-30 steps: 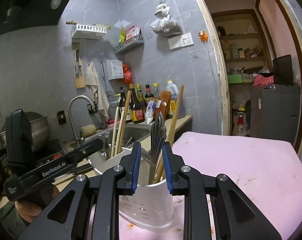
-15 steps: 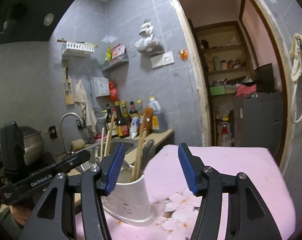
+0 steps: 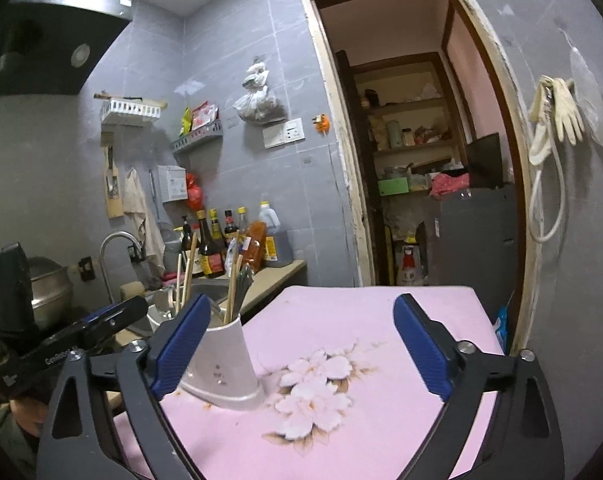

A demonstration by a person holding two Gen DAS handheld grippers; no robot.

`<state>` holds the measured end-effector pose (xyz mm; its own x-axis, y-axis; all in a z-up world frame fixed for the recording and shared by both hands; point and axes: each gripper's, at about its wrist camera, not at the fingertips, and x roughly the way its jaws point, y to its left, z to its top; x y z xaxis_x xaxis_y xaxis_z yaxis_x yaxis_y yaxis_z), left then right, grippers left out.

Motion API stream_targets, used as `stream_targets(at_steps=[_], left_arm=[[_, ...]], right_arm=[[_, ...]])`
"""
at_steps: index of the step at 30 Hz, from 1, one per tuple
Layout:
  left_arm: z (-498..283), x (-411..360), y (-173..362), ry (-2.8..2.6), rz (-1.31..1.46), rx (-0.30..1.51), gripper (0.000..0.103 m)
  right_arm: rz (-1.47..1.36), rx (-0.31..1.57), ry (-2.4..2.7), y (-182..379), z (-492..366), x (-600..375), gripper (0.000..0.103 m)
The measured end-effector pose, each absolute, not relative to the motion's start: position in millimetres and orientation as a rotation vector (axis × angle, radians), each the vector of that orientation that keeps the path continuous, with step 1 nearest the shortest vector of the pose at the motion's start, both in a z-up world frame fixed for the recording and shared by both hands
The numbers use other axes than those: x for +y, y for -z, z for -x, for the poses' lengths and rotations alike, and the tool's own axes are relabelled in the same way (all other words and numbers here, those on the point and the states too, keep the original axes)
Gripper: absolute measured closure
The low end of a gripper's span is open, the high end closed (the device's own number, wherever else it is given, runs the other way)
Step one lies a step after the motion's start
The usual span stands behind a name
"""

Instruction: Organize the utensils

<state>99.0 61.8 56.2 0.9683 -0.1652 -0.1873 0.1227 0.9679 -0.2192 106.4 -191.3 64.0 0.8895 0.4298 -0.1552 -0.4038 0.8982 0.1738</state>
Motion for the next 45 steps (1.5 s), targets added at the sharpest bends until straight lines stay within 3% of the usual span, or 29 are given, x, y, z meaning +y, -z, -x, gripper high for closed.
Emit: stream_targets(at_steps=[3,24,45], left_arm=[[-90,56,-53,0.145,0.204,0.213,0.003],[-19,35,-2,0.019,0.111,0.228,0.002],[-9,39,10,-0.004,0.119,0.234,0.002]], right_arm=[[-0.135,0.192,-0.419,-60,-93,-199,0.0],[-0.015,0.182,-0.203,-21,-25,-205,0.0],[-0.003,0.22,-0.225,-9,-24,-202,0.0]])
